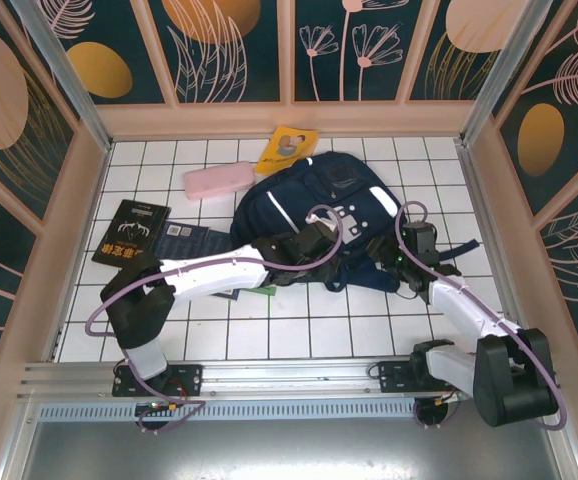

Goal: Pack the student bag

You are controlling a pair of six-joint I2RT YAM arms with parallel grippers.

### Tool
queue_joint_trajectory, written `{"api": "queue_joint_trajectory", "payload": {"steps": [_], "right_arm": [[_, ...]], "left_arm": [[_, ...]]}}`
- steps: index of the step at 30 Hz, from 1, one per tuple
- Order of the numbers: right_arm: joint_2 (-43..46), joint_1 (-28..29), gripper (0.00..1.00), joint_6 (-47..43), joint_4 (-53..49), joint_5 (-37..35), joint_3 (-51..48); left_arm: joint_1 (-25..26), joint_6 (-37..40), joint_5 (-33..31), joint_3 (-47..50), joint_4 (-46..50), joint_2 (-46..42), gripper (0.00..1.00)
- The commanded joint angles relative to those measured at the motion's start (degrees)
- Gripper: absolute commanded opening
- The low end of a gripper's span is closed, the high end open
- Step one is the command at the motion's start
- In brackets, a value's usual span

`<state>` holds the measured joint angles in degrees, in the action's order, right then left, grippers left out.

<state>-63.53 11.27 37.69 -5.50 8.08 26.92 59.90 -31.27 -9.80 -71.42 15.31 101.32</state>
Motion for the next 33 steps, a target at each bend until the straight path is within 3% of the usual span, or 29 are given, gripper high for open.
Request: {"api": "queue_joint_trajectory", "payload": {"steps": [1, 10, 12, 16, 19, 24, 30, 33], "right_arm": [[-0.4, -0.4, 0.63, 0.6, 2.0, 1.4, 0.0], [-0.6, -0.5, 0.61, 0.3, 2.2, 0.4, -1.1], [-0.8, -0.5, 0.61, 0.3, 2.4, 0.3, -1.1], [-0.9, -0.6, 0.61, 0.0, 2.6, 0.0, -0.7], [-1.1, -0.9, 0.61, -0.4, 2.6, 0.2, -0.4], [-1.2, -1.0, 0.61, -0.2, 1.4, 0.8, -0.4], [-0.6, -1.1, 0.6, 1.6, -3.1, -1.3, -0.7], [-0.6, -1.3, 0.6, 1.7, -0.5, 0.6, -2.4]], "left_arm": [[-0.1, 0.5, -1.6, -3.8, 0.9, 3.7, 0.48], [-0.1, 1.3, 9.9, -14.3, -1.8, 16.2, 0.44], [-0.1, 2.3, 16.8, -13.7, -4.6, 16.1, 0.36], [0.2, 4.9, 27.8, -10.3, -7.5, 13.0, 0.34], [0.2, 5.9, 31.2, -7.5, -7.0, 10.0, 0.36], [0.2, 4.4, 23.0, -0.3, -8.4, 1.9, 0.4], [0.2, 2.8, 2.4, 1.1, -1.9, -1.2, 0.43], [0.2, 5.2, -2.9, 0.4, 1.8, -0.2, 0.44]]}}
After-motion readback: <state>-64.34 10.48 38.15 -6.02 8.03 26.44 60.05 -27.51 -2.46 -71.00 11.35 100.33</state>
